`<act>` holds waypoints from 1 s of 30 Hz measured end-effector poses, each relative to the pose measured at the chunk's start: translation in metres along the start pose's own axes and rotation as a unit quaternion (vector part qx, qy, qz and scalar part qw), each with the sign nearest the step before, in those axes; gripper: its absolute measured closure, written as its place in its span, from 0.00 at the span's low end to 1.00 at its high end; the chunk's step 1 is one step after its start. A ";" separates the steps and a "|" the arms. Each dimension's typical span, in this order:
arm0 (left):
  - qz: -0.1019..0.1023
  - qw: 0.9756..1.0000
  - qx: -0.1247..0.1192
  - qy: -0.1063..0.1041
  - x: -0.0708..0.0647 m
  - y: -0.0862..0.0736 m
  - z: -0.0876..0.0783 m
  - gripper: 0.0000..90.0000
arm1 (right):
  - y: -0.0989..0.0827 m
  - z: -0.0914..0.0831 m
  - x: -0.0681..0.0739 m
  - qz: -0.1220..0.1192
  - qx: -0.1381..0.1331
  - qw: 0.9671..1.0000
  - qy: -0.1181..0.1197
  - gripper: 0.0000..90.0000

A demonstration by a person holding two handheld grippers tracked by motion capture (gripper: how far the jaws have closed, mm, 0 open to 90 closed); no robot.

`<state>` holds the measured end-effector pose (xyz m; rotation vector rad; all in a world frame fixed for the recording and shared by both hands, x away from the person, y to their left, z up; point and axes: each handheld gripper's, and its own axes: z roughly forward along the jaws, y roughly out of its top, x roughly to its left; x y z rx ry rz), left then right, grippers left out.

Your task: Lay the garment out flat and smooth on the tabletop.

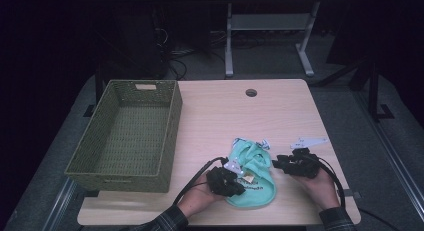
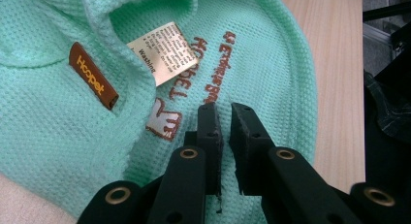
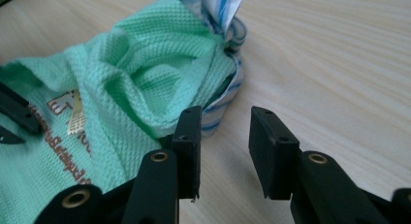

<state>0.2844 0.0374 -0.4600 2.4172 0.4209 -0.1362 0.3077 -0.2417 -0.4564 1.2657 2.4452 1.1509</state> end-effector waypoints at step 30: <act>0.003 1.000 0.000 0.002 -0.001 0.000 0.000 0.91 | 0.001 0.024 0.009 -0.040 0.022 0.999 0.010 1.00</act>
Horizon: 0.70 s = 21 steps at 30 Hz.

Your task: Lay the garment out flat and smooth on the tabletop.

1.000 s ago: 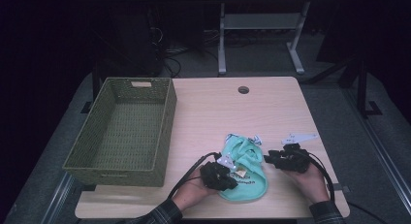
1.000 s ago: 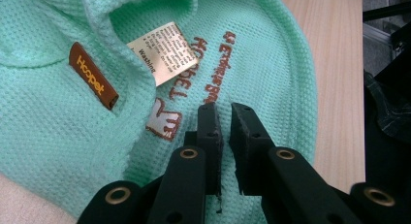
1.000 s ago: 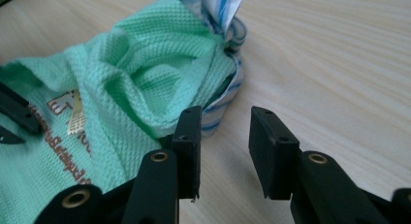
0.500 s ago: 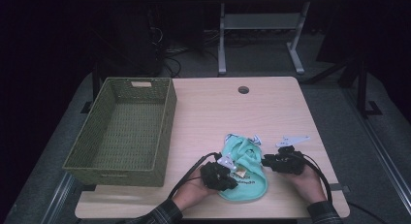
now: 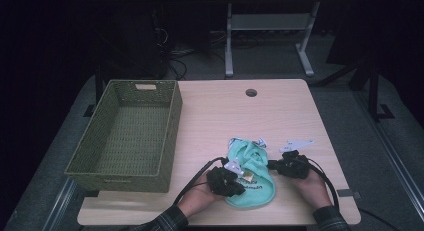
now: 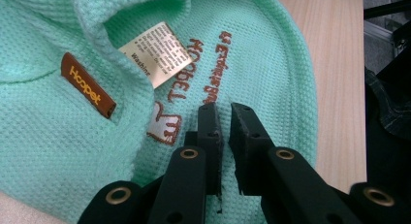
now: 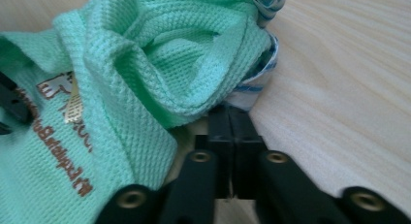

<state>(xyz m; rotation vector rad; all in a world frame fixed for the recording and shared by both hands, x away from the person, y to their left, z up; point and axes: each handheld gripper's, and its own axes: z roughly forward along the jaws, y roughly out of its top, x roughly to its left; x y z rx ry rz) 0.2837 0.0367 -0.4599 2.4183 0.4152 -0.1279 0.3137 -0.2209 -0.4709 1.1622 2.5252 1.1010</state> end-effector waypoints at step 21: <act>-0.001 1.000 0.001 -0.002 0.001 0.000 0.000 0.91 | 0.005 -0.005 -0.009 0.002 0.007 1.000 -0.003 0.64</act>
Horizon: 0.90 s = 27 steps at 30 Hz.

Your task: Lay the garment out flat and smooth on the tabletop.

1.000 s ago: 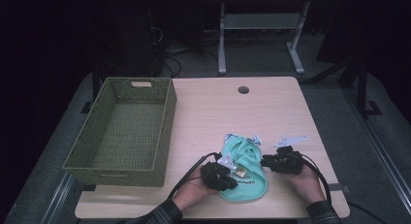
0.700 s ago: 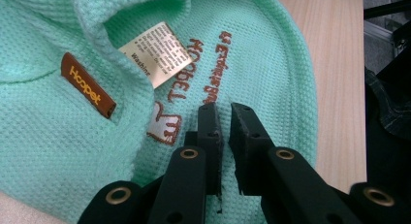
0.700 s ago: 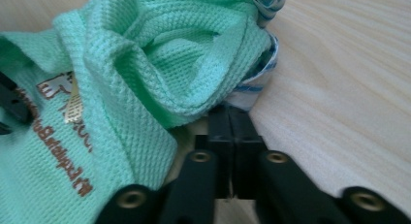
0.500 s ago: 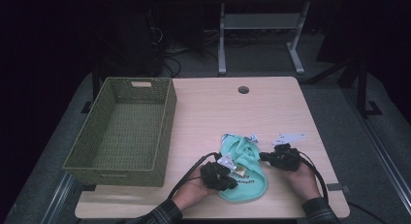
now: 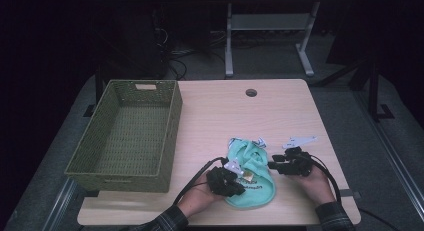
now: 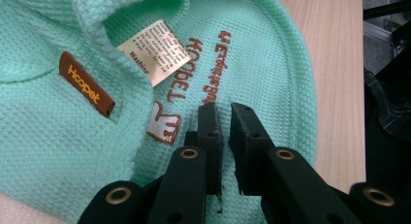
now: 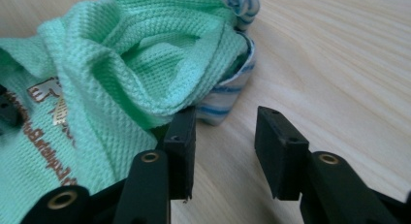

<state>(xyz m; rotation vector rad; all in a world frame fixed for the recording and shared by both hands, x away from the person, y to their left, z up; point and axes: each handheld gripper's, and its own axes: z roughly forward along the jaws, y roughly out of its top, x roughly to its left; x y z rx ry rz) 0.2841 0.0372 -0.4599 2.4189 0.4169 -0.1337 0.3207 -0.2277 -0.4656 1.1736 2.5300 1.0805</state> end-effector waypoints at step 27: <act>-0.003 1.000 -0.002 -0.005 0.001 0.000 0.000 0.92 | 0.032 0.007 -0.008 0.010 -0.058 0.998 0.017 0.63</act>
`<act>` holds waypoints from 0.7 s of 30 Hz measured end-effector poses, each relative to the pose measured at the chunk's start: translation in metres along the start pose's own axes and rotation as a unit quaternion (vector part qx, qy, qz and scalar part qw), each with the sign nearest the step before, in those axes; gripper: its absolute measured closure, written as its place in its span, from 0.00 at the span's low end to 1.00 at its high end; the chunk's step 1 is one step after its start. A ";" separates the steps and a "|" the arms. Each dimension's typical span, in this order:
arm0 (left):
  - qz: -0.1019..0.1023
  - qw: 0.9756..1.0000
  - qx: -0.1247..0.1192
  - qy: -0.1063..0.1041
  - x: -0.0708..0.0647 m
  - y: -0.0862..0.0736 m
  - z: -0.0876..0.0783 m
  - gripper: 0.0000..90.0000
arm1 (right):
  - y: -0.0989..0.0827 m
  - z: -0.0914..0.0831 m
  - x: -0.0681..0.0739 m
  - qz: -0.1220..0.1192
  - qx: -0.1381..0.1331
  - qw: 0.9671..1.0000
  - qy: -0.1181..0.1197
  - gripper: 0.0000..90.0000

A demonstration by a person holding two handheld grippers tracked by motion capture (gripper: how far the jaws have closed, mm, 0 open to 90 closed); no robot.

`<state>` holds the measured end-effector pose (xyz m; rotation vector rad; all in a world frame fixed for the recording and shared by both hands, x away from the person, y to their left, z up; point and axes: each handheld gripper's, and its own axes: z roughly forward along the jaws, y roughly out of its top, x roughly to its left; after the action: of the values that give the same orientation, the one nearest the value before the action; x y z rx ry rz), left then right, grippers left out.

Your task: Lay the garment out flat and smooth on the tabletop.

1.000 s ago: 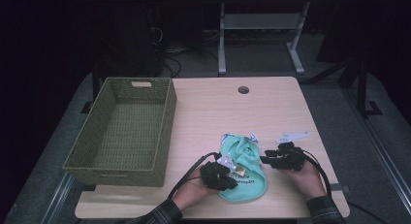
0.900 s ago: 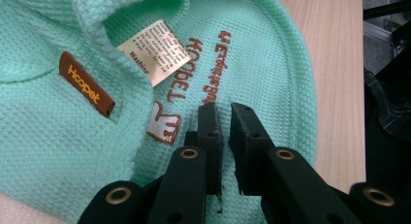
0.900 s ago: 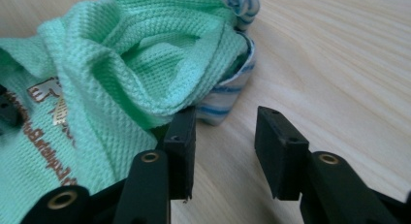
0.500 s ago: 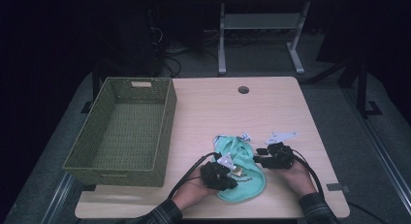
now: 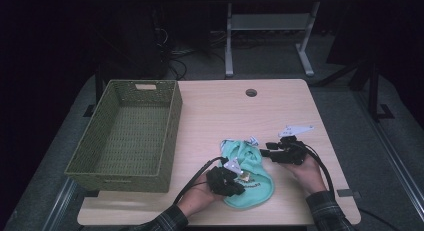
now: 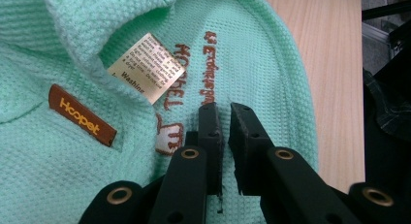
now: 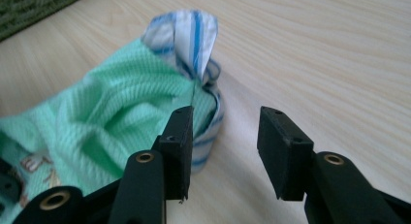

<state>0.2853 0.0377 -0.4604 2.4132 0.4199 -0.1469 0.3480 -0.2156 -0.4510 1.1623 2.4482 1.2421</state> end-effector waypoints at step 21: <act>0.000 1.000 0.000 -0.001 0.000 0.000 0.000 0.92 | -0.001 0.031 0.002 -0.008 0.024 0.999 0.040 0.86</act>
<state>0.2854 0.0379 -0.4604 2.4135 0.4181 -0.1489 0.3604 -0.1953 -0.4713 1.1242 2.5535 1.2568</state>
